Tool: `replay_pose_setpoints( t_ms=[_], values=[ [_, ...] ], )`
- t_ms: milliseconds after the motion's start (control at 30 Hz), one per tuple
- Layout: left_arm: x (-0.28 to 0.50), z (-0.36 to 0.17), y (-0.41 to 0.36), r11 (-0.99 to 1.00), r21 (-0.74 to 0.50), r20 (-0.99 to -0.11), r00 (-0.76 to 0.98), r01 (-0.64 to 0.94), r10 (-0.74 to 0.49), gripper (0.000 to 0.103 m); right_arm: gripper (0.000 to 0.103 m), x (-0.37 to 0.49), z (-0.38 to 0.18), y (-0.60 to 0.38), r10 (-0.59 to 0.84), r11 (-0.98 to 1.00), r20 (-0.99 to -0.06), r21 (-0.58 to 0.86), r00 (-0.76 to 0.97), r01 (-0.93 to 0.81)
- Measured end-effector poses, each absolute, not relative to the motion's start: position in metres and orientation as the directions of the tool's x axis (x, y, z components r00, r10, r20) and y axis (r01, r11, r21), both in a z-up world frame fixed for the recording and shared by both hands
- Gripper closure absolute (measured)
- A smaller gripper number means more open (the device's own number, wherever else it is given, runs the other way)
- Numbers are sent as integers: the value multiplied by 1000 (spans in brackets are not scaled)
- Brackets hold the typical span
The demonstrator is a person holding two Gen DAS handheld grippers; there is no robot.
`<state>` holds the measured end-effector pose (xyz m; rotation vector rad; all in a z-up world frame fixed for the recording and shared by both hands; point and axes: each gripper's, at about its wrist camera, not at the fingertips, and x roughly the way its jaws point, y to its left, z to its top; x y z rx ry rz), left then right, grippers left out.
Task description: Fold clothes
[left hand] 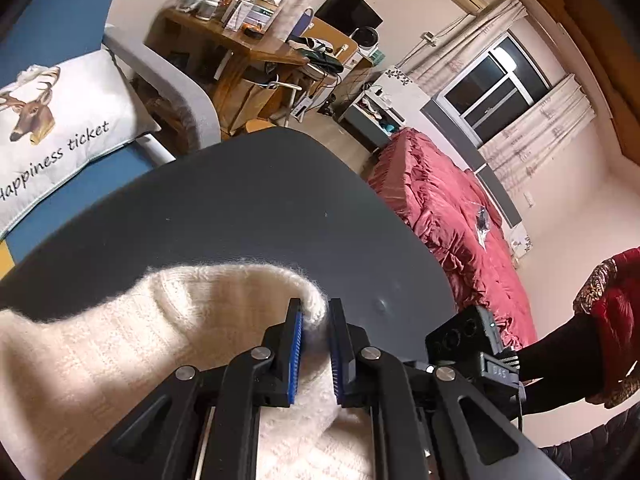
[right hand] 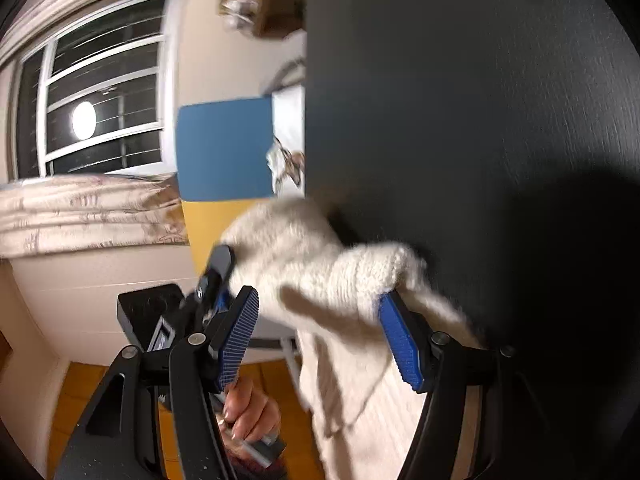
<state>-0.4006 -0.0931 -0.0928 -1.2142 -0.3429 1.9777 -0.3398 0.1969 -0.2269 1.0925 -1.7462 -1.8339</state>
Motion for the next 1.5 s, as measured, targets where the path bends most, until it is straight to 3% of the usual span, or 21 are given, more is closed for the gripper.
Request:
replay_pose_setpoints(
  t_ms=[67, 133, 167, 300, 333, 367, 533, 667, 700, 733, 800, 833, 1100, 1267, 1333, 1367, 1400, 1433, 1500],
  values=[
    [-399, -91, -97, -668, -578, -636, -255, -468, 728, 92, 42, -343, -218, 195, -729, -191, -258, 966, -634, -174],
    [-399, -89, -101, -672, -575, -637, -260, -466, 726, 92, 78, -343, -210, 193, -723, -256, -280, 958, -631, -133],
    [-400, -88, -102, -680, -570, -642, -267, -461, 719, 92, 82, -343, -209, 192, -729, -262, -276, 958, -627, -117],
    [-405, -93, -100, -730, -534, -678, -300, -427, 671, 92, 82, -339, -199, 184, -740, -337, -291, 941, -607, -41],
    [-407, -97, -97, -749, -518, -693, -310, -413, 650, 92, 92, -338, -197, 182, -743, -356, -297, 934, -600, -23],
    [-409, -100, -95, -768, -502, -709, -320, -398, 629, 92, 96, -337, -196, 180, -744, -377, -308, 926, -593, -7],
    [-409, -104, -73, -787, -430, -734, -336, -443, 591, 92, 96, -326, -197, 185, -740, -427, -339, 904, -581, 16],
    [-407, -102, -77, -780, -427, -731, -334, -457, 596, 91, 89, -319, -203, 193, -760, -393, -339, 919, -554, -23],
    [-405, -100, -80, -776, -433, -724, -336, -458, 603, 91, 80, -320, -207, 195, -778, -349, -315, 936, -544, -43],
    [-403, -98, -83, -772, -439, -718, -338, -460, 609, 91, 57, -321, -210, 195, -781, -326, -309, 943, -543, -68],
    [-400, -93, -89, -770, -439, -712, -344, -463, 613, 91, 26, -323, -217, 196, -786, -279, -297, 953, -543, -118],
    [-399, -91, -92, -769, -440, -709, -347, -464, 614, 91, 22, -323, -221, 196, -788, -255, -290, 957, -543, -142],
    [-398, -84, -107, -768, -464, -692, -361, -441, 625, 92, 18, -345, -233, 194, -774, -123, -253, 959, -580, -254],
    [-406, -95, -104, -772, -489, -714, -323, -407, 622, 92, 18, -353, -223, 187, -747, -170, -262, 964, -611, -205],
    [-417, -102, -106, -773, -528, -718, -303, -352, 627, 86, 18, -356, -219, 184, -735, -196, -266, 964, -624, -180],
    [-421, -105, -107, -771, -543, -716, -296, -332, 632, 83, 20, -357, -216, 183, -729, -209, -268, 964, -630, -167],
    [-425, -107, -108, -769, -558, -715, -289, -313, 637, 80, 38, -358, -214, 181, -723, -222, -269, 963, -637, -154],
    [-430, -109, -109, -766, -571, -714, -282, -295, 641, 80, 70, -359, -212, 180, -718, -237, -271, 961, -641, -142],
    [-437, -112, -105, -774, -565, -727, -270, -285, 631, 77, 89, -358, -208, 174, -733, -286, -289, 952, -616, -106]
  ],
)
